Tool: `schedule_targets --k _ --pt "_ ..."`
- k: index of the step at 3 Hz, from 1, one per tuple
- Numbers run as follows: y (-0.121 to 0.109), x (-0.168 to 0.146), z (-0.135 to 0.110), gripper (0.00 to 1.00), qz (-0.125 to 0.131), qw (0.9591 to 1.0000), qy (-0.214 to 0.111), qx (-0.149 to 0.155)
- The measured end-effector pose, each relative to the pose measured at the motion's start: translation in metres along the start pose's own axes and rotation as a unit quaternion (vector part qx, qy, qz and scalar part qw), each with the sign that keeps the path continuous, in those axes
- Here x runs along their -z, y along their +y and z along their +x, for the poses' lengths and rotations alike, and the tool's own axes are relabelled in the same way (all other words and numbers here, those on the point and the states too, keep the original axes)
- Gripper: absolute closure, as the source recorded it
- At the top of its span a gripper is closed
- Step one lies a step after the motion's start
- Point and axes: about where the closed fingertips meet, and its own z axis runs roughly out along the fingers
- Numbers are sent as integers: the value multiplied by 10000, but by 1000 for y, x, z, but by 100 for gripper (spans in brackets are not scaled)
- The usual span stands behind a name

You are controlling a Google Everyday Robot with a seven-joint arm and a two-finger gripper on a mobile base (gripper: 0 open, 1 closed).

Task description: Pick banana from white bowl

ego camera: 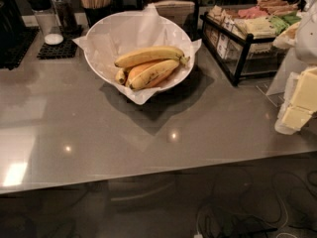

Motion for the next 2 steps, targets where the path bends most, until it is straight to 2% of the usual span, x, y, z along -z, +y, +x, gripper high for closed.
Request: schedule_targets --k 1,2 --pt "0 0 0 0 0 10000 -1 0" --pt "-5 -1 -7 0 126 9987 -401 -280"
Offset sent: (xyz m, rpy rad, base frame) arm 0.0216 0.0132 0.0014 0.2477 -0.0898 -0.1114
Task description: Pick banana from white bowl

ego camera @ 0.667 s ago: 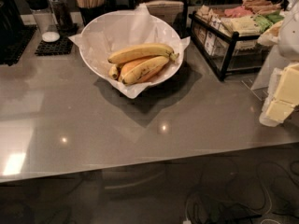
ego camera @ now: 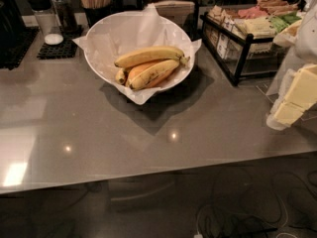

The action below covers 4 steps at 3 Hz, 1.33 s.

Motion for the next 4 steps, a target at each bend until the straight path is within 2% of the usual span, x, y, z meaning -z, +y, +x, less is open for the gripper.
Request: schedule_targets --k 1,2,3,4 --pt "-25 -2 -37 0 89 9959 -861 -244" --pt "-48 -4 -87 0 -38 9886 -1502 -66" --pt "-52 0 -92 0 -5 9875 -1574 -45" --pt "-73 -13 -108 0 5 9841 -1778 -11"
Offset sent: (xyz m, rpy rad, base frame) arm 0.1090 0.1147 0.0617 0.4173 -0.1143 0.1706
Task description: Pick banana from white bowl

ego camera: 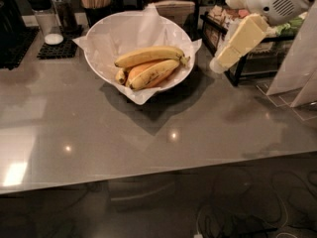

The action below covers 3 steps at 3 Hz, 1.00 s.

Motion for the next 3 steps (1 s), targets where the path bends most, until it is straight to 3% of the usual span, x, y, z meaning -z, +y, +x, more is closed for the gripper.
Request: schedule_targets --k 1,2,3 --pt "-28 -36 -30 0 -139 9997 -170 130" --pt "-32 -41 -45 0 -155 9993 -266 227" --pt "-36 -47 -37 0 -109 9995 -283 -7"
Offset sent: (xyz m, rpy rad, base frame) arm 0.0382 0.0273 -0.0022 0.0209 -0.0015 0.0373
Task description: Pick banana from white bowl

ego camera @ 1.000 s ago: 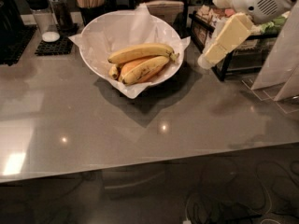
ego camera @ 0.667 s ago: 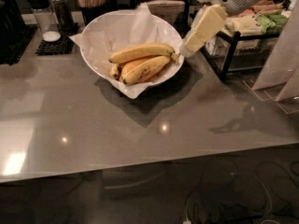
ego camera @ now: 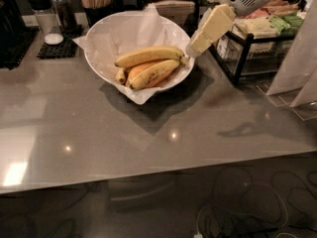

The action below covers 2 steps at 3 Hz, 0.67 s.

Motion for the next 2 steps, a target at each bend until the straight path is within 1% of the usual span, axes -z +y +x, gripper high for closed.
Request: schedule_targets --k 1,2 --pt "-20 -35 -3 0 -101 9996 -73 -254" --pt "-37 -79 -20 0 -325 9988 -185 -312"
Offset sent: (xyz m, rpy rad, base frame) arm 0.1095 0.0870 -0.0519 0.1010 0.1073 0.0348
